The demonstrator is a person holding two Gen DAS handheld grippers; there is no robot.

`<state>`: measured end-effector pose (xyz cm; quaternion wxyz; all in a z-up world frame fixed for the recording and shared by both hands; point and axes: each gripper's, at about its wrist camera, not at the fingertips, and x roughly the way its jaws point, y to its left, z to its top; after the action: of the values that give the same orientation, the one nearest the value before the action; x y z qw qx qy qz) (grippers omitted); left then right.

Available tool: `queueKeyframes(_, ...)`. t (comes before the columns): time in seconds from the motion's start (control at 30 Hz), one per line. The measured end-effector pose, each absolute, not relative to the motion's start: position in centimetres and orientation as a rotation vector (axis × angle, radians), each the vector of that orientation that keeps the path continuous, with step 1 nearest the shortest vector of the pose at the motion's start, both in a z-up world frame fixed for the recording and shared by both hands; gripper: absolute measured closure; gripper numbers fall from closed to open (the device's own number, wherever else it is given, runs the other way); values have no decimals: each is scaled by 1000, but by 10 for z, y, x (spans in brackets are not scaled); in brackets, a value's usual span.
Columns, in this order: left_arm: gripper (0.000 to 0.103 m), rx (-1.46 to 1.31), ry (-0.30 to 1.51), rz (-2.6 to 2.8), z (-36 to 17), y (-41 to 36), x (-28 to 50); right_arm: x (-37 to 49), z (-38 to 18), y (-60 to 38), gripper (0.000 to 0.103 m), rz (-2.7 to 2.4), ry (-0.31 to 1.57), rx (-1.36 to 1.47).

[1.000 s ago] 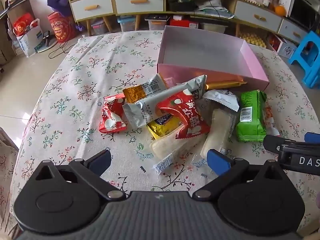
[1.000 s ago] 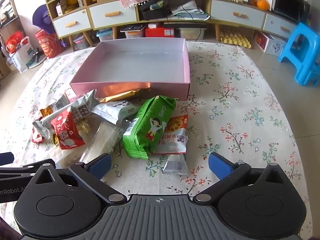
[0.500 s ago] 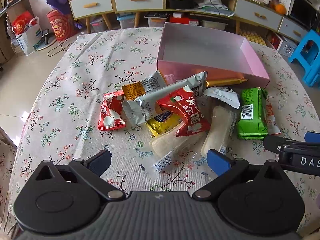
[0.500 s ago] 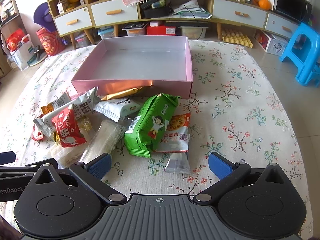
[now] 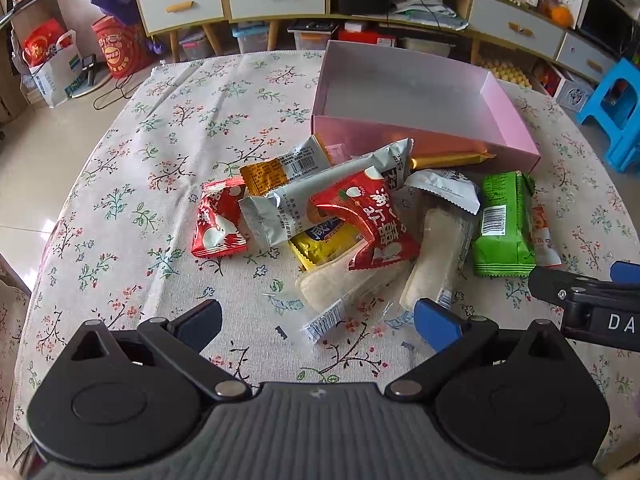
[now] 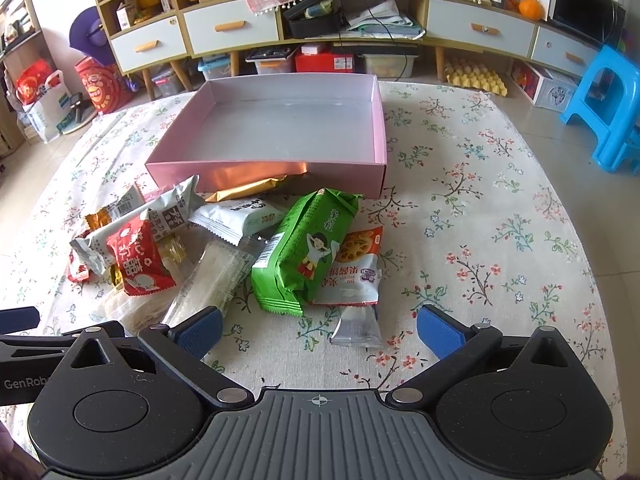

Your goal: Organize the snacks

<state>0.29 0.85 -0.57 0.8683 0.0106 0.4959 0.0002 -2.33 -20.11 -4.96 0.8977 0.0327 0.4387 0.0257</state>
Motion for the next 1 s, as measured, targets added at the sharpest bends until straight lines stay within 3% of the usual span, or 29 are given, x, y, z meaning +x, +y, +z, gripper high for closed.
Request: queueKeyframes(1.0,0,21,1038,0,-6,8,2,-23,-50,-200,0,61,915,79)
